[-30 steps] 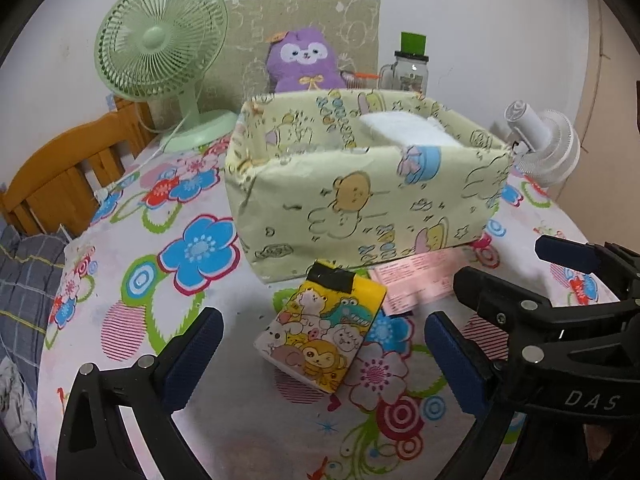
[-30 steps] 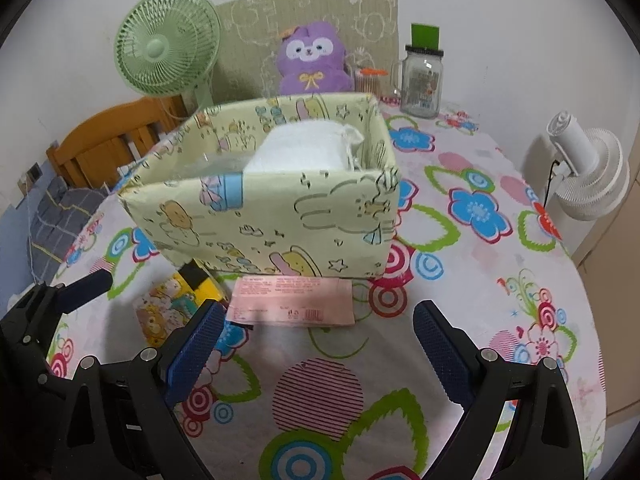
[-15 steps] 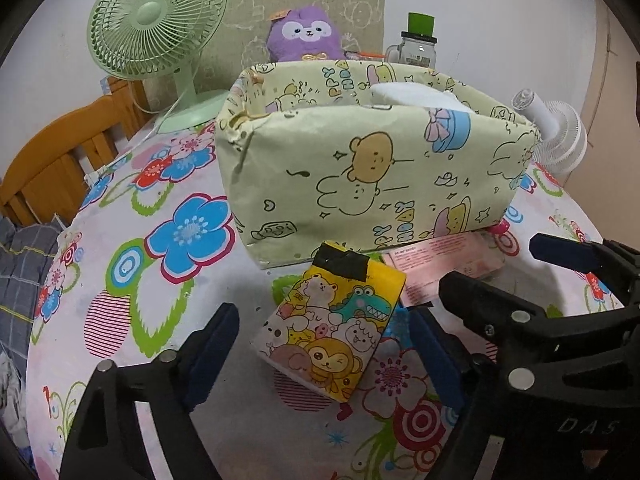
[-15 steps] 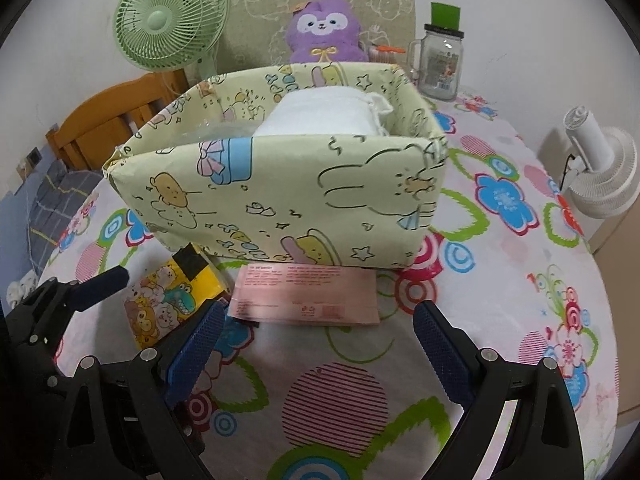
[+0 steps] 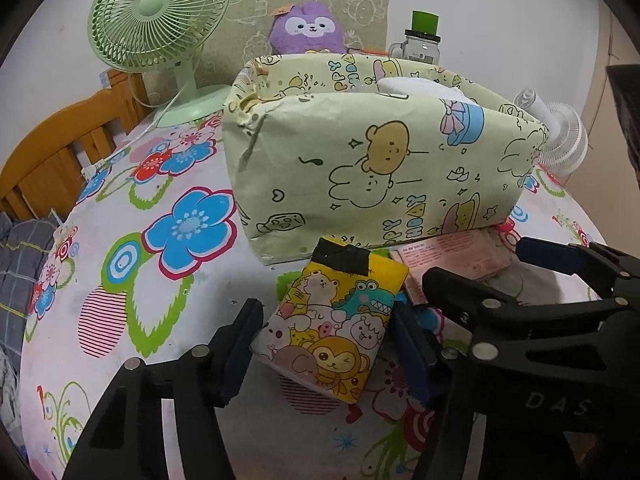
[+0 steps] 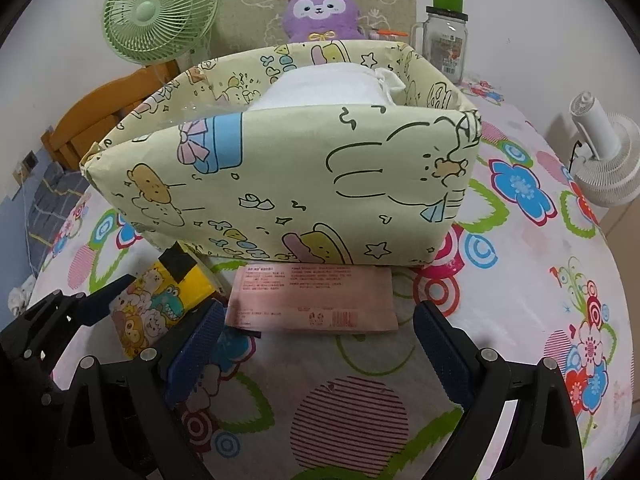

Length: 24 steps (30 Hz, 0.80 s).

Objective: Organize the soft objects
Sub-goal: 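Lower both open tools toward the yellow cartoon pack and pink packet, then grasp the yellow cartoon tissue pack with the left tool while the right approaches the pink packet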

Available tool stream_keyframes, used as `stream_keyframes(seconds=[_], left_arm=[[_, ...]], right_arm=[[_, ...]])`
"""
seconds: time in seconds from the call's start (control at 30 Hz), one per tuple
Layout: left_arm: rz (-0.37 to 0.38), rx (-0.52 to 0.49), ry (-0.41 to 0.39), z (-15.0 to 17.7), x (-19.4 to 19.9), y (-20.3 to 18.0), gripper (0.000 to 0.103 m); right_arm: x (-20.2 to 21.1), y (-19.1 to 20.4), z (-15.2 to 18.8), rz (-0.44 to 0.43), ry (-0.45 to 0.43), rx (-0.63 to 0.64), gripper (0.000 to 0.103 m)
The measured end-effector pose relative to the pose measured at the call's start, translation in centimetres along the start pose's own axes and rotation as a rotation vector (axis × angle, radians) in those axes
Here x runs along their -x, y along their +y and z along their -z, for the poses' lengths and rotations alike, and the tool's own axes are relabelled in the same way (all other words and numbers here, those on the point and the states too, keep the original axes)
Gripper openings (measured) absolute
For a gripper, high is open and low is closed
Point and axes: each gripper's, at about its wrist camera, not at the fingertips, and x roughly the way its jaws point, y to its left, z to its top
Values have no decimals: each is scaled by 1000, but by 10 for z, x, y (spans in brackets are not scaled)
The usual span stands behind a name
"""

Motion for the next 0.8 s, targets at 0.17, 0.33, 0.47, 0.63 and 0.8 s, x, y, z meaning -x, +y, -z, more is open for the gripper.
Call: stream_keyframes(seconds=[0.17,0.33,0.47,0.63,0.8], left_arm=[[-22,-21,-6,3,3,2,64],[-29,-17,-5,5,3,7,64],[-27,-4,-3,4,1,9,64],[-21,-1,15,4,-2,10,64],[-21,-4,14,4,-2,10,64]], right_arm=[[-7,5,-2,9,19,10,97],[-15,12,-3,28,33,11,99],[-19,15,-4,38,34,7,101],[-22,18,-5,45,32,11,103],[-23,19,-3,51,19,7,103]])
